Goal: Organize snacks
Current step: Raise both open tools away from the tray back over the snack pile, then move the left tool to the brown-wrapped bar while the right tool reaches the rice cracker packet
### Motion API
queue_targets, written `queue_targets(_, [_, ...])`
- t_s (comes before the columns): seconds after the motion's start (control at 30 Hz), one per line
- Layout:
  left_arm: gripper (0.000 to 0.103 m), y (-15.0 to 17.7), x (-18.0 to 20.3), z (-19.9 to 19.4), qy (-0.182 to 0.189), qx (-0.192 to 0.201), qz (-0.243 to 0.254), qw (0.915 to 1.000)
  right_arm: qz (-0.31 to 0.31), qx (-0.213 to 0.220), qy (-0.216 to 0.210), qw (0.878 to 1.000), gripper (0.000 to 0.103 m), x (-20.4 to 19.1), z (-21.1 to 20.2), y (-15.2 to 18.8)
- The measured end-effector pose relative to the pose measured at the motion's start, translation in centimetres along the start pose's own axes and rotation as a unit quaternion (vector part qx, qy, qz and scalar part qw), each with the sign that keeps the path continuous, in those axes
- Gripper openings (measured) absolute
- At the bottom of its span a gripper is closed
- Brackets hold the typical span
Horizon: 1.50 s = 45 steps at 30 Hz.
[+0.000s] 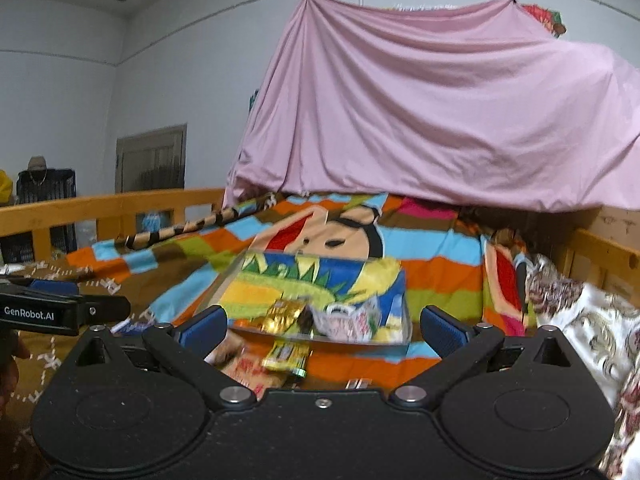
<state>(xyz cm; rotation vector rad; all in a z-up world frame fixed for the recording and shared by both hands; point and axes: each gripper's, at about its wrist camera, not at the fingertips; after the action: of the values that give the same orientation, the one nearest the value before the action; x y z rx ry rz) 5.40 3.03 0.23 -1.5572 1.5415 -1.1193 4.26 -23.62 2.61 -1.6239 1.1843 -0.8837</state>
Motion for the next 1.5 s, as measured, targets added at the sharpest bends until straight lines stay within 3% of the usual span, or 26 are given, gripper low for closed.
queue_targets(0.57, [0.103, 3.1, -1.4, 1.8, -0.011, -0.106, 0.01, 0.9942, 0.016, -0.101, -0.007, 0.995, 0.102, -1.2, 2.4, 3.7])
queue_targets(1.07, [0.103, 2.7, -2.2, 3.7, -0.005, -0.15, 0.022, 0.9884, 0.016, -0.17, -0.019, 0.985, 0.102, -2.4, 5.1, 5.7])
queue_targets(1.5, [0.103, 1.7, -3.3, 7.5, -0.003, -0.174, 0.029, 0.9844, 0.015, -0.192, -0.034, 0.981, 0.102, -3.3, 9.7, 5.6])
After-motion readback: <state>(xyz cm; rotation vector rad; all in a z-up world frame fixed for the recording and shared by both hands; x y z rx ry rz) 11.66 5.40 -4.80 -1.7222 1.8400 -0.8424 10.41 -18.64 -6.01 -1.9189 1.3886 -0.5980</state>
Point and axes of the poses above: each gripper's, at about its wrist camera, not at the fingertips, and z roughly the way its jaws point, x to its right, y to its underside, and after that the axes turned 4 degrees about -x, right-handed
